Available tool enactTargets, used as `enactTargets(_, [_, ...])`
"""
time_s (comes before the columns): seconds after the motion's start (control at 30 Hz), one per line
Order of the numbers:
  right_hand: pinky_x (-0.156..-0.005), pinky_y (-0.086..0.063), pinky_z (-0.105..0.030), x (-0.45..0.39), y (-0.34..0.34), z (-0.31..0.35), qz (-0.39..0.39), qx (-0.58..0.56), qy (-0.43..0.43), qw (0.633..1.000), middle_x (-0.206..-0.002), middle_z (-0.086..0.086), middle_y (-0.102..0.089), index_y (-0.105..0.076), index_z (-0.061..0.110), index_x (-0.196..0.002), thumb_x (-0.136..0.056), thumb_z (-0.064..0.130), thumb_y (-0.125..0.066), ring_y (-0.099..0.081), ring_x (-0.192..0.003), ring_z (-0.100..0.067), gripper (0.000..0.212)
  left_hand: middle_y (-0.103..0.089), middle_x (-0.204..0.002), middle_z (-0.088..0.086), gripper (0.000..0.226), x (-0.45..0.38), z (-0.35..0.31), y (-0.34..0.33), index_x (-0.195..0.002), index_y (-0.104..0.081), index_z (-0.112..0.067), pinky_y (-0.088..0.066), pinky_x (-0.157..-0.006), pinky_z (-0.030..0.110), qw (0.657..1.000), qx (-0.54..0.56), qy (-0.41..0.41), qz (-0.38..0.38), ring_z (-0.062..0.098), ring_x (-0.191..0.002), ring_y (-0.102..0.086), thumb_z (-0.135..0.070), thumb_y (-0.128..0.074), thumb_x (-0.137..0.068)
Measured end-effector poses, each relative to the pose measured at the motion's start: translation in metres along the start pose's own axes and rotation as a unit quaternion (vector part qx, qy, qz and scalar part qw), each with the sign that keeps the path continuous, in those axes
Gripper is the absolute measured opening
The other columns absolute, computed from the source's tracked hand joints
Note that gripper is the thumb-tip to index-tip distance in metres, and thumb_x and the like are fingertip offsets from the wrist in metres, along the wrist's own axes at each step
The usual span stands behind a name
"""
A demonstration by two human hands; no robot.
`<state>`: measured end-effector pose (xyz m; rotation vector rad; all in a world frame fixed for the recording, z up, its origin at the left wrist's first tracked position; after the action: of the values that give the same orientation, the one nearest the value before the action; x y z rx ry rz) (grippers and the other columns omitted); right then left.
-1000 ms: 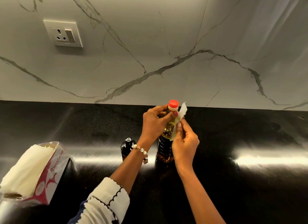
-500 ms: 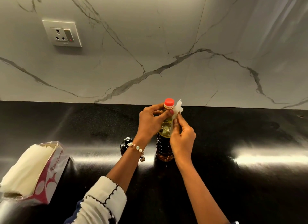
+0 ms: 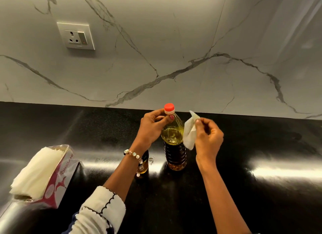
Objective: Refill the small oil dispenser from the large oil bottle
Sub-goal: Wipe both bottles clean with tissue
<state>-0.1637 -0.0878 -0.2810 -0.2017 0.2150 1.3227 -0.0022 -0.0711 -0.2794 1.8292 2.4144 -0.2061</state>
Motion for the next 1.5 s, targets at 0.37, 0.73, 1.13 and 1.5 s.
enactTargets(0.37, [-0.081,-0.055,-0.022,0.022,-0.024,-0.02,0.107,0.056,0.071,0.99,-0.105,0.003,-0.07,-0.062,0.012,-0.121,-0.098,0.02,-0.053,-0.066,-0.097,-0.004,0.026,-0.072,-0.106,0.011,0.035,0.002,0.0,0.007,-0.119,-0.064,-0.007,-0.054,-0.086,0.028,0.999,0.007,-0.017,0.033,0.019,-0.1,-0.069,-0.016,-0.065,-0.085])
enactTargets(0.73, [-0.1,-0.048,-0.049,0.02,-0.037,-0.025,0.183,0.14,0.161,0.96,-0.135,-0.012,-0.056,-0.047,0.005,-0.137,-0.093,-0.008,-0.043,-0.054,-0.126,-0.028,0.046,-0.071,-0.106,0.009,0.03,0.002,0.002,0.018,-0.12,-0.062,-0.004,-0.054,-0.082,0.023,1.0,0.007,-0.025,0.017,0.014,-0.098,-0.069,-0.006,-0.06,-0.09])
enactTargets(1.13, [-0.11,-0.038,-0.044,0.02,-0.043,-0.015,0.218,0.216,0.221,0.926,-0.139,-0.015,-0.052,-0.048,0.001,-0.136,-0.088,-0.011,-0.044,-0.044,-0.134,-0.027,0.05,-0.07,-0.11,0.011,0.035,0.007,-0.001,0.025,-0.123,-0.06,-0.004,-0.054,-0.088,0.026,0.999,0.0,-0.029,0.024,0.018,-0.103,-0.068,-0.007,-0.06,-0.088])
enactTargets(1.5, [-0.11,-0.038,-0.037,0.03,-0.038,0.003,0.219,0.213,0.232,0.923,-0.137,-0.015,-0.053,-0.047,0.0,-0.136,-0.089,-0.009,-0.048,-0.044,-0.133,-0.027,0.049,-0.068,-0.11,0.007,0.034,0.016,-0.006,0.022,-0.126,-0.058,-0.002,-0.052,-0.082,0.02,0.997,-0.037,-0.041,0.049,0.011,-0.102,-0.067,-0.004,-0.055,-0.092])
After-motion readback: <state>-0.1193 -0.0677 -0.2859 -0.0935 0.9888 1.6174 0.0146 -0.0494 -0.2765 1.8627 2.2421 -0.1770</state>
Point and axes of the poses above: each hand's wrist, its own x-axis away from the middle knuckle, its own y-axis out of the back of the hand, z = x × y, the point moved 1 cm from there along -x, towards the middle knuckle
